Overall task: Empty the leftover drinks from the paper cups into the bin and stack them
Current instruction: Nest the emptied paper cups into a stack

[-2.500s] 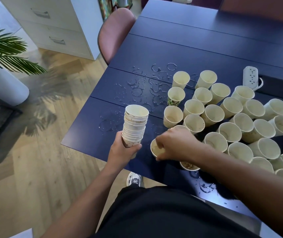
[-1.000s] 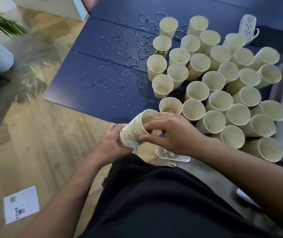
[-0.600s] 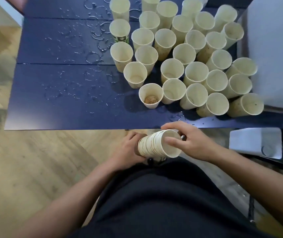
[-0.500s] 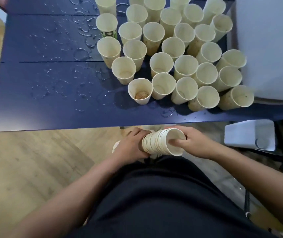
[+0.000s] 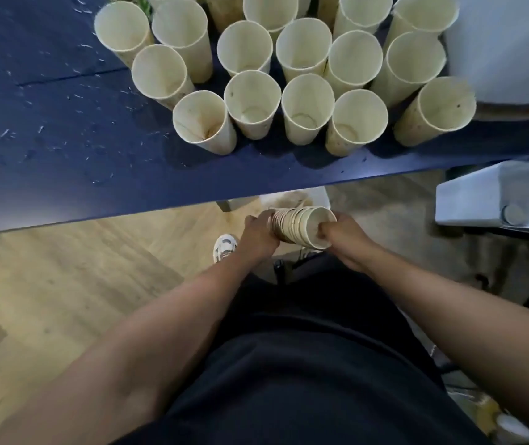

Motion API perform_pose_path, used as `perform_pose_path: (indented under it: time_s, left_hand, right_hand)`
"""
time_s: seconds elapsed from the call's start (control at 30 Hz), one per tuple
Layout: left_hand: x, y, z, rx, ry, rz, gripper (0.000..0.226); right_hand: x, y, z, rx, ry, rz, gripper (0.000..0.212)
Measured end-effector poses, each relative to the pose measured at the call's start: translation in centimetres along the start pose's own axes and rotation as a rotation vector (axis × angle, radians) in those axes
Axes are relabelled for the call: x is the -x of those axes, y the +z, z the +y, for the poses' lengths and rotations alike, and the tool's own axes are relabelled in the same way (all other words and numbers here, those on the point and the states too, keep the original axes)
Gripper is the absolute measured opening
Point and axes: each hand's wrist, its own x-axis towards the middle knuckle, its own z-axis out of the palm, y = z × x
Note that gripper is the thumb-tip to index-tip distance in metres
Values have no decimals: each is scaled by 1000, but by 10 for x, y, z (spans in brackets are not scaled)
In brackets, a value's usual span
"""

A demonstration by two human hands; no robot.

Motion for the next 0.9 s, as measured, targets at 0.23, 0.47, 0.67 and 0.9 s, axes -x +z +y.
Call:
perform_pose_path:
  time_s: [0.23, 0.47, 0.67, 0.9]
  left_hand:
    - [-44, 30, -24, 524, -243, 24, 45]
    - [-31, 27, 13, 742, -324, 36, 58]
    - [-45, 31, 29, 761, -334, 32, 45]
    - [-58, 19, 16, 706, -382, 24, 54]
  right_hand:
    - [-31, 23, 21, 17, 49, -13, 47]
    - [-35, 20, 22, -124, 124, -12, 81]
    - [-57, 19, 12, -221, 145, -1, 64]
    - [-71, 10, 11, -9, 160, -3, 79]
